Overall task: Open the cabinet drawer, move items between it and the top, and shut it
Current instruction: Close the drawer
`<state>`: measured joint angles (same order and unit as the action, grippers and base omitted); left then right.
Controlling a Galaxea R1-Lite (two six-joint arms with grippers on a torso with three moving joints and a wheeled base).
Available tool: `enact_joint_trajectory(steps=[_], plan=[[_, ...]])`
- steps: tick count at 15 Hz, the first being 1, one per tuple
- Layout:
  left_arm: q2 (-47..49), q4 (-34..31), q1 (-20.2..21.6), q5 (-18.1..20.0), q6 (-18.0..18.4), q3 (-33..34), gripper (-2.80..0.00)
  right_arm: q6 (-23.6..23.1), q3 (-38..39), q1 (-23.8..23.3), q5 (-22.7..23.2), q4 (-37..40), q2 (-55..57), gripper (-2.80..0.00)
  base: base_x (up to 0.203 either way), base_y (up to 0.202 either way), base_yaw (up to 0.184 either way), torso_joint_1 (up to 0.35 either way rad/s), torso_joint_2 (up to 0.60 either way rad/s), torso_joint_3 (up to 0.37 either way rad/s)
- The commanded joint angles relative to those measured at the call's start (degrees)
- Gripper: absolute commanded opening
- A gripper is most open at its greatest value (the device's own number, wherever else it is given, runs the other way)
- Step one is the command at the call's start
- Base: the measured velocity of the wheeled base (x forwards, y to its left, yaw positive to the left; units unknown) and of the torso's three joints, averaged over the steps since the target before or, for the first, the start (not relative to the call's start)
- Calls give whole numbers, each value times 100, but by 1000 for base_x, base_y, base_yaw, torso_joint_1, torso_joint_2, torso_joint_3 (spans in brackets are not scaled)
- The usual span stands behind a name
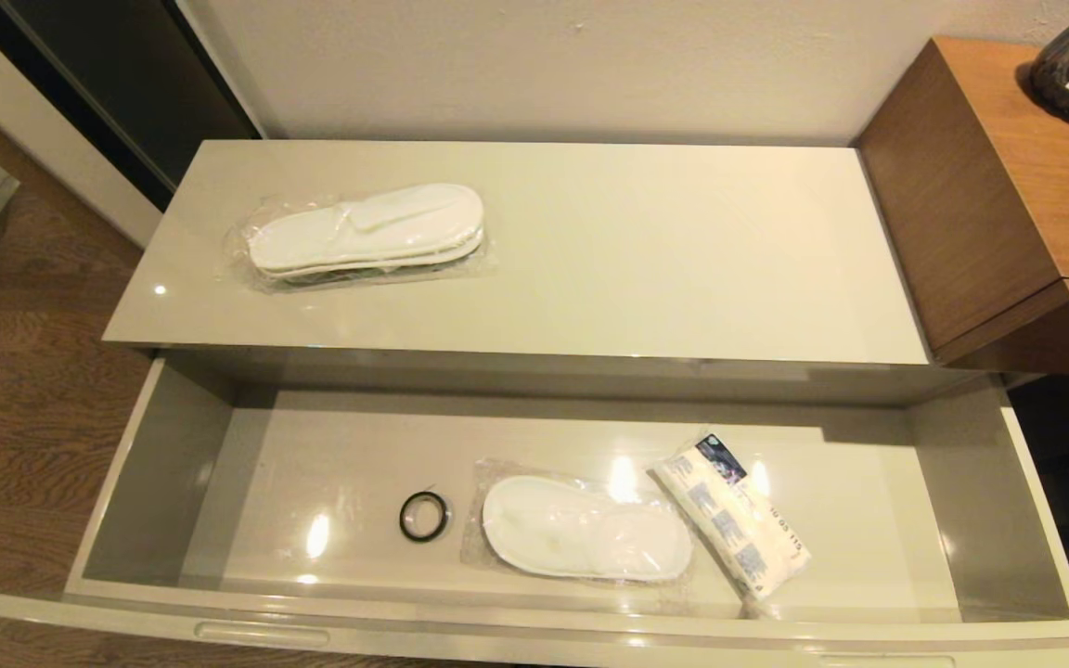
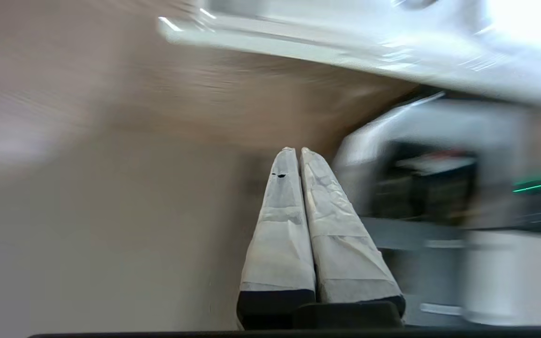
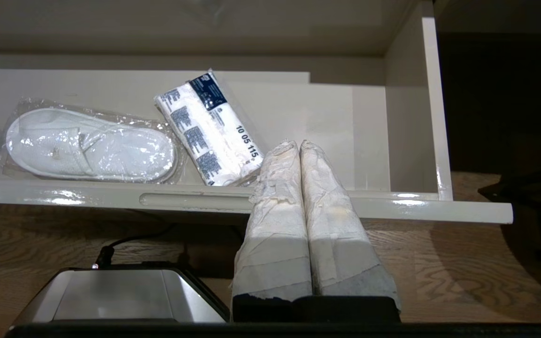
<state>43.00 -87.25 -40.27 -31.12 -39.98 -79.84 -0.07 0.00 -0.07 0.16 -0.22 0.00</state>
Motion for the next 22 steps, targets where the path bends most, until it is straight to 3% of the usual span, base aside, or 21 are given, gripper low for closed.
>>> enact_joint_trajectory(steps=[1, 4, 6, 7, 9, 10, 11, 12, 15, 17, 19, 22], plan=[[-551, -40, 327, 310, -197, -125, -280, -1, 0, -1, 2, -4, 0, -280, 0, 0, 0, 0, 0, 0], [-1279, -41, 1615, 1186, -230, 210, -280, -1, 0, -1, 2, -2, 0, -280, 0, 0, 0, 0, 0, 0], [-2011, -41, 2656, 1860, 79, 503, -280, -1, 9, -1, 2, -4, 0, -280, 0, 0, 0, 0, 0, 0], [-2491, -41, 3253, 2179, 583, 588, -280, -1, 0, -1, 2, -4, 0, -280, 0, 0, 0, 0, 0, 0], [-3731, -41, 4388, 2711, 1975, 725, -280, -1, 0, -1, 2, -4, 0, -280, 0, 0, 0, 0, 0, 0], [-4187, -41, 4762, 2865, 3130, 705, -280, -1, 5, -1, 2, -4, 0, -280, 0, 0, 0, 0, 0, 0], [-4448, -41, 5002, 2974, 3941, 766, -280, -1, 0, -1, 2, -4, 0, -280, 0, 0, 0, 0, 0, 0], [-4529, -39, 5172, 3009, 4310, 896, -280, -1, 0, -1, 2, -4, 0, -280, 0, 0, 0, 0, 0, 0], [-4529, 1, 5179, 2981, 5055, 2172, -280, -1, 1, -1, 2, -4, 0, -280, 0, 0, 0, 0, 0, 0], [-4529, 1186, 5179, 2631, 4844, 2559, -280, -1, 7, -1, 2, -4, 0, -280, 0, 0, 0, 0, 0, 0], [-4529, 2409, 5178, 2887, 4481, 2973, -280, -1, 0, -1, 10, -4, 0, -280, 0, 0, 0, 0, 0, 0], [-4529, 3156, 5178, 2993, 4072, 3734, -280, -1, 4, -1, 2, -4, 0, -280, 0, 0, 0, 0, 0, 0]])
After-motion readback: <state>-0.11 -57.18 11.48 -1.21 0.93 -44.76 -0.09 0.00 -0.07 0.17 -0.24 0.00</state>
